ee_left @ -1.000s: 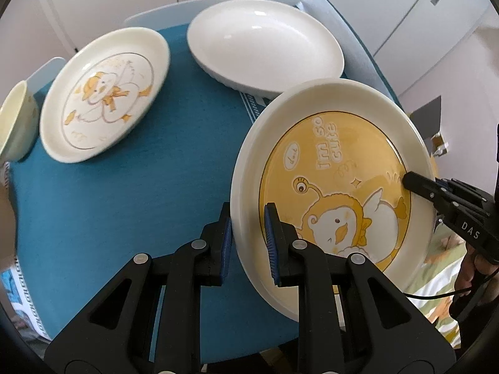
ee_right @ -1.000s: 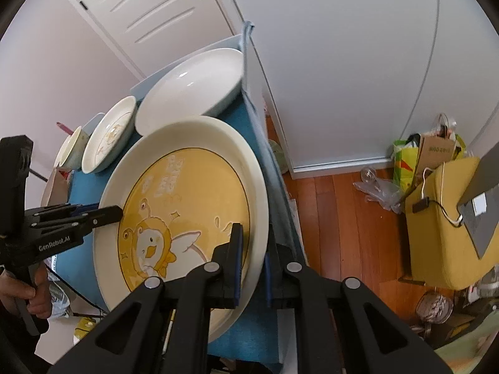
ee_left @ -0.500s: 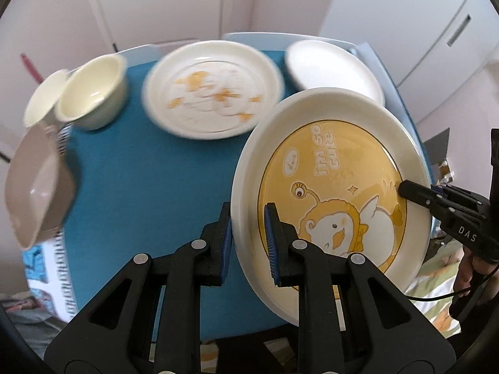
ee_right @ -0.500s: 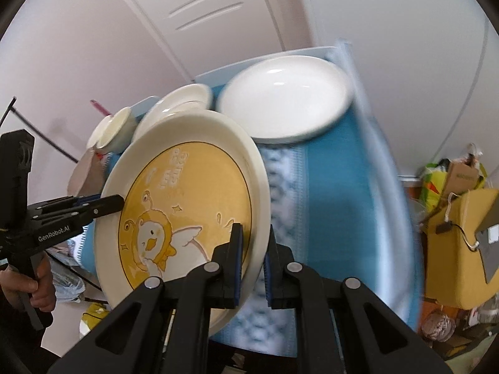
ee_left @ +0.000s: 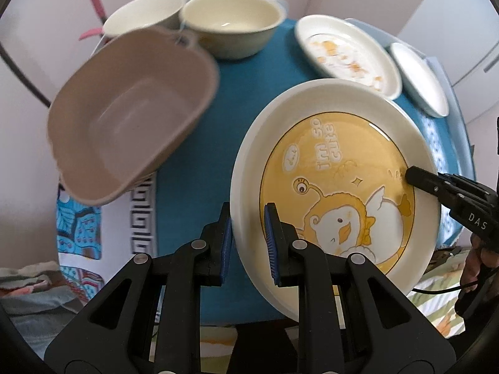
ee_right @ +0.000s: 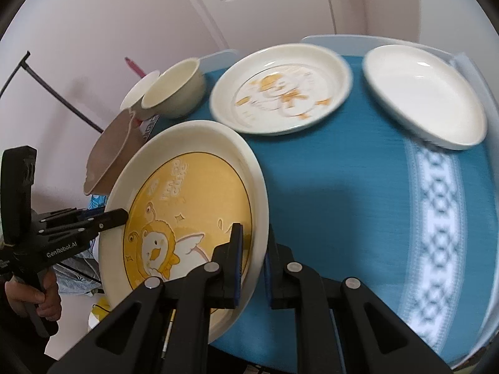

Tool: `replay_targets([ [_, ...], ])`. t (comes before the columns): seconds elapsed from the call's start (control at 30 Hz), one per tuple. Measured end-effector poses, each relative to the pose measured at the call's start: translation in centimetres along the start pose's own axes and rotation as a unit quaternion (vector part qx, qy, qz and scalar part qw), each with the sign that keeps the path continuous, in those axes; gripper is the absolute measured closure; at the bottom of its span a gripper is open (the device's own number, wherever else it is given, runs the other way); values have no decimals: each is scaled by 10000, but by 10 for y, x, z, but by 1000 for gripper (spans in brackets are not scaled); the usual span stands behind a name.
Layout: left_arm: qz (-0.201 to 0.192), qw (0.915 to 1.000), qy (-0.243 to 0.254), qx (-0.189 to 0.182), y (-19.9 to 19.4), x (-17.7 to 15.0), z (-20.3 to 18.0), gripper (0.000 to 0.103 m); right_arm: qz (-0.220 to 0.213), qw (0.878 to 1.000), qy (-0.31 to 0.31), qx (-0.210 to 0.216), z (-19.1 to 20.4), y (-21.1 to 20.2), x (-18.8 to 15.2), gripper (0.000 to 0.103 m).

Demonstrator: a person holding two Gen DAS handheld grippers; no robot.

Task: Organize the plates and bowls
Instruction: 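Lift the yellow bear plate with both grippers toward the taupe basin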

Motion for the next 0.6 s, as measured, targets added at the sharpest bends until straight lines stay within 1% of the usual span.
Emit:
replay_targets([
  [0.1, 9, 10000, -10, 7, 4, -3, 13, 86, 75, 10000, -16, -24, 13, 19, 2, 92],
  [0.23, 30, 10000, -14, -65, 12, -5, 22, 86, 101, 9999, -20, -80, 19, 32, 6, 92],
  [0.37, -14, 9999, 55, -125, 15, -10, 25, 86, 49, 10000, 55, -49, 18, 33, 4, 92],
  [0.47, -60, 9998, 70, -148, 13, -11, 26, 86, 63, 9999, 29, -109, 16, 35, 2, 92],
  [0.6, -103, 9998, 120, -96, 11, -13, 25, 86, 104, 9998, 40, -134, 15, 39, -1, 92],
])
Point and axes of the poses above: each gripper's, at about its wrist camera, not at the fingertips, and y roughly the way its jaws point, z to its left, x to its top, the point moved 4 cm from there along y, roughly the way its jaws point, and after that the axes turned 1 degree about z, right-handed, at the moved point
